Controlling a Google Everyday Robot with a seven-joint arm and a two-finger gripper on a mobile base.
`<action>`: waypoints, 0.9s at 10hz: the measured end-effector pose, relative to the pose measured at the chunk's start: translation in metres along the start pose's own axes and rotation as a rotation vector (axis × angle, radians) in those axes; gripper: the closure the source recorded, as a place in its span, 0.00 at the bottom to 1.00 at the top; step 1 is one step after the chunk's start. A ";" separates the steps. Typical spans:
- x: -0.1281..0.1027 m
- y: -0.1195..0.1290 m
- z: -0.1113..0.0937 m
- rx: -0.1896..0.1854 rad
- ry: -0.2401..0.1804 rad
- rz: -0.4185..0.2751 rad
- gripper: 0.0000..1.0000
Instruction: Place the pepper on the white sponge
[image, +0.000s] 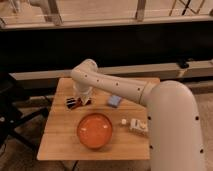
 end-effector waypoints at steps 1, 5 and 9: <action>0.012 0.006 -0.002 0.004 0.004 0.015 0.97; 0.053 0.030 -0.010 0.001 0.015 0.064 0.97; 0.087 0.069 -0.012 -0.018 0.021 0.105 0.97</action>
